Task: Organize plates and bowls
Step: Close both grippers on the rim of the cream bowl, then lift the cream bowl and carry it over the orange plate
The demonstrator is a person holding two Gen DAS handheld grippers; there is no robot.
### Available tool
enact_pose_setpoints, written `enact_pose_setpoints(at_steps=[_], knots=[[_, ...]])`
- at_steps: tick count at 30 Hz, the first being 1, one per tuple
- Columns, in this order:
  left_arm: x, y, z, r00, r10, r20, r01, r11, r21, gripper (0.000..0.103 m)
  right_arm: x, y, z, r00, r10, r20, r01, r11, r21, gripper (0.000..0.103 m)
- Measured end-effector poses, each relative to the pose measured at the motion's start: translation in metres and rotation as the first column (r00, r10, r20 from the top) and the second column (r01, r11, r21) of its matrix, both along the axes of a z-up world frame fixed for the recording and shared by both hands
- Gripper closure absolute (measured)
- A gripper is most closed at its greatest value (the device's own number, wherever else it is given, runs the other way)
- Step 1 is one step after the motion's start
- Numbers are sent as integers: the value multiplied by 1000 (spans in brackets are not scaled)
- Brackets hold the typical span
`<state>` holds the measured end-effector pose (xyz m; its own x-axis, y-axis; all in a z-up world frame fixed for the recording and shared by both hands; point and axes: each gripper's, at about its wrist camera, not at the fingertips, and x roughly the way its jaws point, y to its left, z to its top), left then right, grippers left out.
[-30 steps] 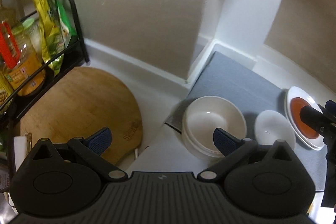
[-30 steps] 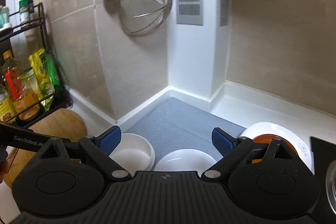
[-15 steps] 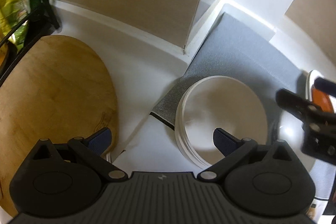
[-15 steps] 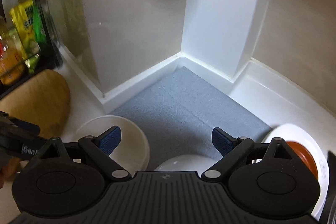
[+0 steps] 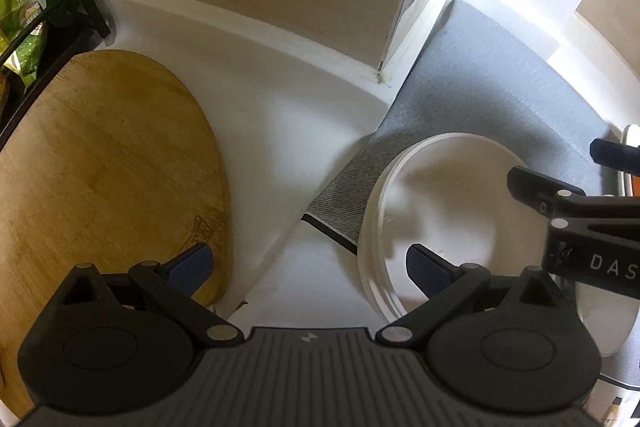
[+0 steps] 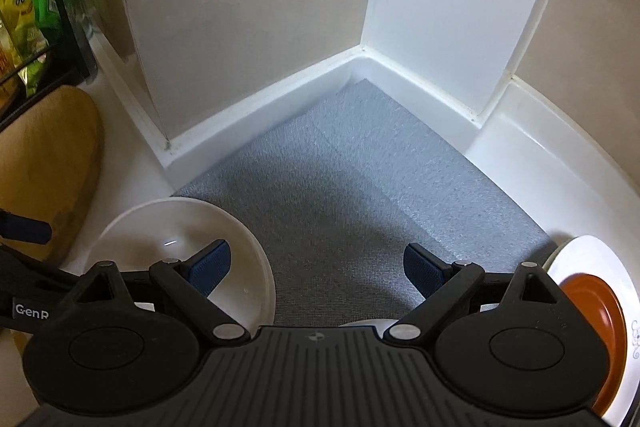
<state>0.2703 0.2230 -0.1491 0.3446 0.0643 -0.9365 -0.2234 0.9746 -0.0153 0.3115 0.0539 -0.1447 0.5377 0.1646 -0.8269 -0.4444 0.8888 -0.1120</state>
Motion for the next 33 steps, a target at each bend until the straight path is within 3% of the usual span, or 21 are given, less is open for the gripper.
enact_pose_setpoints(at_steps=[7,12,18,20,22,23,24,26,29,33], knots=[[1,-6,-3,1000,-7,11,7,999,34,0,4,4,-6,1000,14,8,-14,999,-40,9],[1,-9,4,1000,-31,0,31,999,-28,0,4,8,-6,999,38,16,-37,998,-50,9],[3,-15,1,998,-70,-8,69,996,-51,3,8,4,-11,1000,31,-4,-31,998,-62,11],[3,-13,2,998,-62,11,62,996,-65,26,8,4,-11,999,45,-17,-46,997,-54,18],[0,-12,6,998,-39,45,42,997,-67,61,6,3,-9,996,75,-47,-76,997,-26,46],[0,-10,7,998,-43,55,48,994,-94,70,5,3,-7,993,93,-67,-93,996,8,70],[1,-9,7,998,-46,51,53,990,-129,83,4,4,-6,991,106,-85,-104,994,28,81],[1,-11,9,997,-55,57,62,989,-133,88,0,8,-6,986,137,-95,-133,990,39,94],[-2,-13,14,995,-61,81,70,991,-112,88,-6,14,-6,986,149,-70,-148,989,16,94],[-11,-7,25,994,-42,103,54,991,-123,90,-10,11,2,990,128,-59,-123,990,72,94]])
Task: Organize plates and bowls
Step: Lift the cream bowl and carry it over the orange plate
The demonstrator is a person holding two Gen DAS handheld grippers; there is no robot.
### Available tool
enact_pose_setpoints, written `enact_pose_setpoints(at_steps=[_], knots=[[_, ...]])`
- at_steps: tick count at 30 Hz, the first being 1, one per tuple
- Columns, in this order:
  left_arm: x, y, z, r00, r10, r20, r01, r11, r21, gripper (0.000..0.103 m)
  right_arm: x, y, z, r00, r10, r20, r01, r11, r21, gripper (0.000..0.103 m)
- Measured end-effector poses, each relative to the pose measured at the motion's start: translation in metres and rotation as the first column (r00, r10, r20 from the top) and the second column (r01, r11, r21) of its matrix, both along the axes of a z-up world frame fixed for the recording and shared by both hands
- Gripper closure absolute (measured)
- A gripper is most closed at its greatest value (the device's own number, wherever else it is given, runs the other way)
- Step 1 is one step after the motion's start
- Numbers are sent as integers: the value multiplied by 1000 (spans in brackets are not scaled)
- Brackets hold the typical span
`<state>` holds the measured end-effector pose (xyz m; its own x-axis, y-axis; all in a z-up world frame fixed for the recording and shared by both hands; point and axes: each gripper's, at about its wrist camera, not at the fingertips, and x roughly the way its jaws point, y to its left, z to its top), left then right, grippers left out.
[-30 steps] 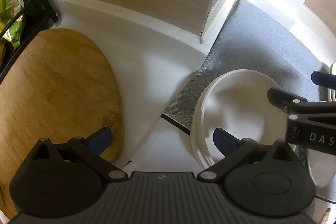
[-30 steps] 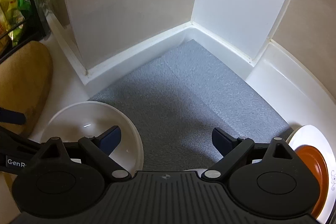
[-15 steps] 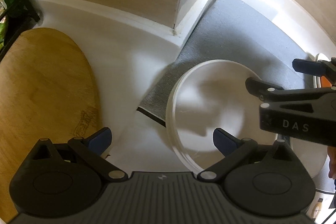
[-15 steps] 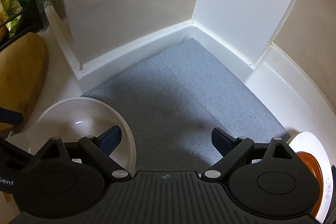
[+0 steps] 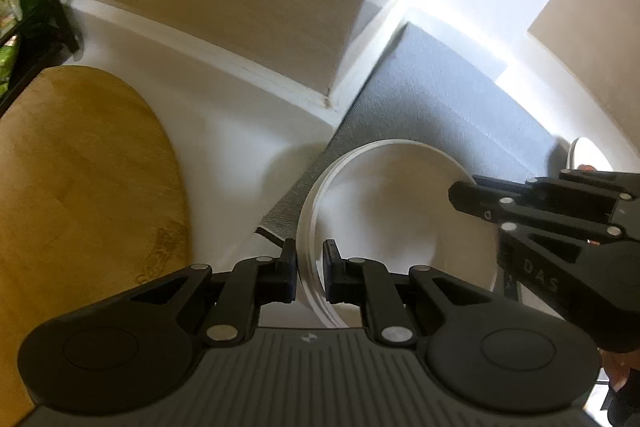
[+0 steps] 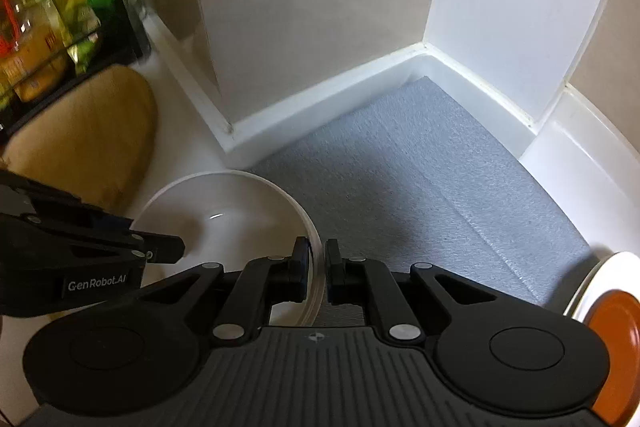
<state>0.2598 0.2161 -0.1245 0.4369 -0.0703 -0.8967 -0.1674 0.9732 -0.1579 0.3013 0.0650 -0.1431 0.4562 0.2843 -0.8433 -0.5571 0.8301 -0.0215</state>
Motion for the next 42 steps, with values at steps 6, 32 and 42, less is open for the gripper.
enact_pose_setpoints(at_steps=[6,32,42], knots=[[-20,1,29,994,-9,106,11,1000,-18,92,-29,-10,34,995,-21,102,14,998,65,93],[-100,-192,113,748,-551,370,582,813,34,93,-227,-179,121,711,-569,414,551,816,175,94],[-113,-199,122,730,-572,373,595,801,65,92,-243,-196,120,682,-604,413,569,793,221,94]])
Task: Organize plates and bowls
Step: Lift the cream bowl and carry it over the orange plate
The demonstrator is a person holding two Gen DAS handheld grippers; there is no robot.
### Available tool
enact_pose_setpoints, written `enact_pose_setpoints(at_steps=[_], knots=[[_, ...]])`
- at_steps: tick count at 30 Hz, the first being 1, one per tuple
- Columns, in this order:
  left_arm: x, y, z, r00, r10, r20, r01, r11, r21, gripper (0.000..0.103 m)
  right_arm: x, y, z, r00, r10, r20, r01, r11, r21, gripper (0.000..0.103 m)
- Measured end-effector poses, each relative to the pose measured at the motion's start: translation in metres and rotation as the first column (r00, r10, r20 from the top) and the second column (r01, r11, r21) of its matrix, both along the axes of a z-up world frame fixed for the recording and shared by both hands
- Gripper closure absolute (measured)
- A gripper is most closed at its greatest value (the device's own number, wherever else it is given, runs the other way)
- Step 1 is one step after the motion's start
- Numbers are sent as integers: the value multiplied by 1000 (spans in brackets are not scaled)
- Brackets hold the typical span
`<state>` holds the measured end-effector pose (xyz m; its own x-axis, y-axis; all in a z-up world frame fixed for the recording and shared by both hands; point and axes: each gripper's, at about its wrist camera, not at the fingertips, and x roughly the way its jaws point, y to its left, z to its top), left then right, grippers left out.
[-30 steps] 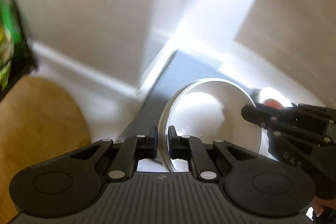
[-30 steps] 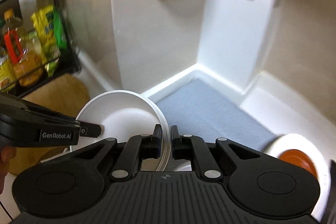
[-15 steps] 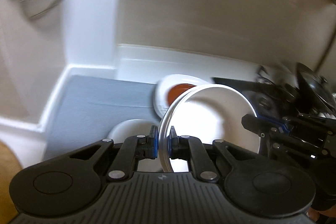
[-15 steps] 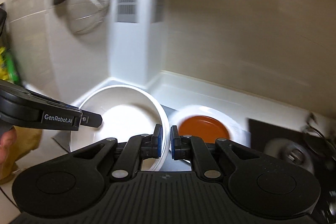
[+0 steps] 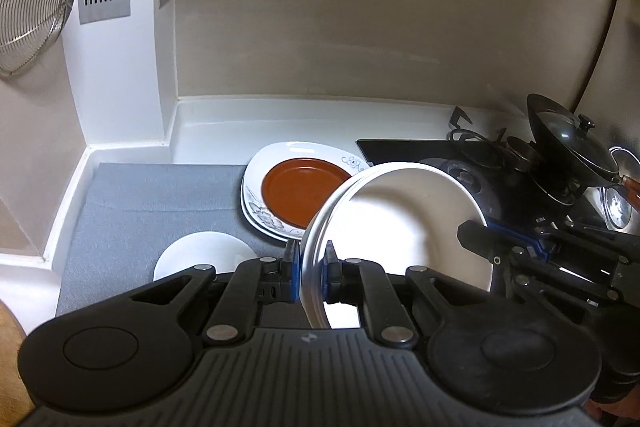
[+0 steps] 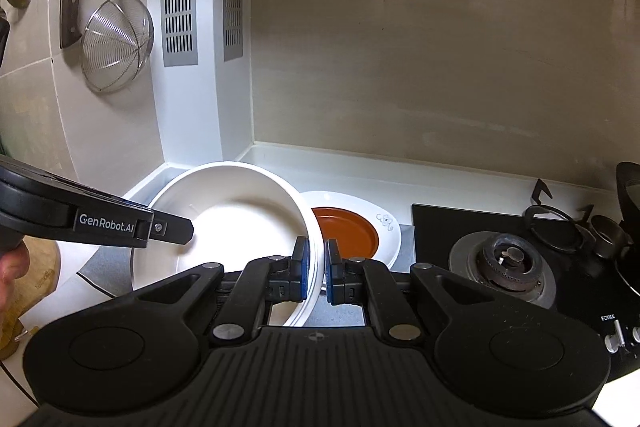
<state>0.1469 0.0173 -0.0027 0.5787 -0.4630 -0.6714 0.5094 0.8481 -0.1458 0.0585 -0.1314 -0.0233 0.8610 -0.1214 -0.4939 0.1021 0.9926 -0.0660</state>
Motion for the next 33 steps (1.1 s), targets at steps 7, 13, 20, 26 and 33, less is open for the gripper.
enact_pose_setpoints(at_steps=[7,13,20,26,33], knots=[[-1,-8,1,1000,-15,0,15,1000,12,92,-10,-8,1,1000,-17,10,16,1000,20,94],[2,-15,2,1000,-19,0,19,1000,20,92,-10,-15,-1,1000,-28,8,28,999,31,94],[7,-25,0,1000,-26,2,26,999,31,92,-5,-25,-2,999,-30,9,30,999,43,94],[13,-37,1,1000,-24,0,24,999,37,92,2,-37,-4,999,-31,9,30,998,50,94],[31,-49,-4,1000,-10,-21,10,999,44,92,18,-52,-7,1000,-26,10,25,997,77,94]])
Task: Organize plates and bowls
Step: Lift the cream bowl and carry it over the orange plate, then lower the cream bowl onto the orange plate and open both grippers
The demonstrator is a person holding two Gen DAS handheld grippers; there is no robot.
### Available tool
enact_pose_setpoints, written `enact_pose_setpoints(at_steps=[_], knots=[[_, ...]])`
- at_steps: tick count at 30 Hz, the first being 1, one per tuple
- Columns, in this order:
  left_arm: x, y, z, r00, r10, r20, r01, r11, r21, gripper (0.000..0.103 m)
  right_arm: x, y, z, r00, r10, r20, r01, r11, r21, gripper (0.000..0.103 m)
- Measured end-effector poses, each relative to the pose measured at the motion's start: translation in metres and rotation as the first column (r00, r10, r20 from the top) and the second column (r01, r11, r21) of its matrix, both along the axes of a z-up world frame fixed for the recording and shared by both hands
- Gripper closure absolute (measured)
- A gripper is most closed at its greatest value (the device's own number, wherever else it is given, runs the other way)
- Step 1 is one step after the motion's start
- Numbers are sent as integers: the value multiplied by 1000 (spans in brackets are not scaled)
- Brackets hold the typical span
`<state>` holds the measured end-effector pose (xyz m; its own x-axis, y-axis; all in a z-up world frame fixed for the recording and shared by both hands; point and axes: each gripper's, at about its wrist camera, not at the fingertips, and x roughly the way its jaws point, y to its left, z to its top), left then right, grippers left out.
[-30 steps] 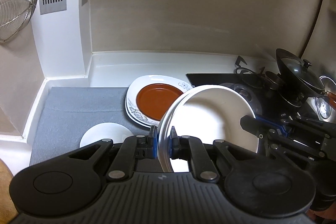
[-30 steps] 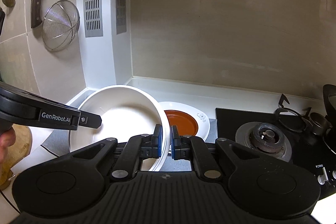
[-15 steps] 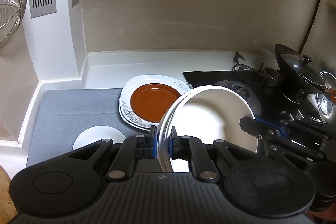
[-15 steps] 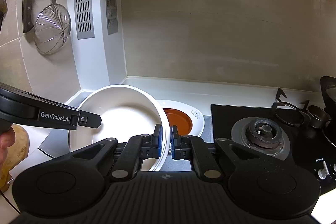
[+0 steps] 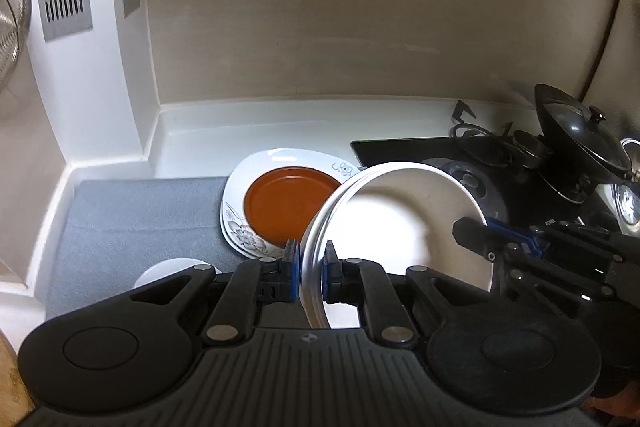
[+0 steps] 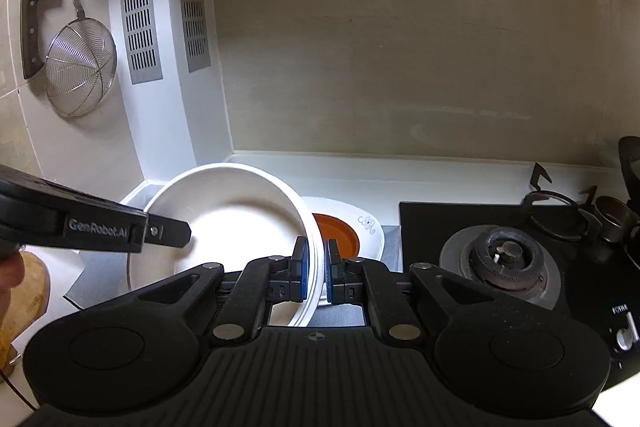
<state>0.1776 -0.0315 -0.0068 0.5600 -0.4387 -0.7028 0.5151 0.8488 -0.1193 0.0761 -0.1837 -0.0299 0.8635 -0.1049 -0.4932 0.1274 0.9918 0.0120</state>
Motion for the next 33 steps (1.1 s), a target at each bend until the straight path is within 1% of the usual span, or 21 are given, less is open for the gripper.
enact_pose_setpoints(at_steps=[6,11,16,19,21,24,33], knots=[[28,-14,-10,999,22,-28,-22,1000,15,92,26,-13,-6,999,20,-29,-19,1000,18,94],[64,-34,-25,998,35,-55,-33,999,43,92,61,-33,-17,998,32,-55,-30,999,42,94],[110,-58,-43,994,32,-101,-24,996,81,92,107,-60,-33,994,34,-104,-23,994,105,94],[135,-66,-53,991,46,-125,-34,995,99,92,134,-75,-44,990,36,-139,-13,987,159,93],[151,-70,-58,987,64,-150,-49,994,102,93,150,-81,-50,986,37,-162,-8,985,175,93],[171,-75,-68,979,87,-182,-67,992,111,93,170,-83,-56,982,39,-184,-9,986,164,93],[210,-80,-97,958,130,-256,-92,983,156,93,213,-89,-83,961,40,-272,16,980,200,94]])
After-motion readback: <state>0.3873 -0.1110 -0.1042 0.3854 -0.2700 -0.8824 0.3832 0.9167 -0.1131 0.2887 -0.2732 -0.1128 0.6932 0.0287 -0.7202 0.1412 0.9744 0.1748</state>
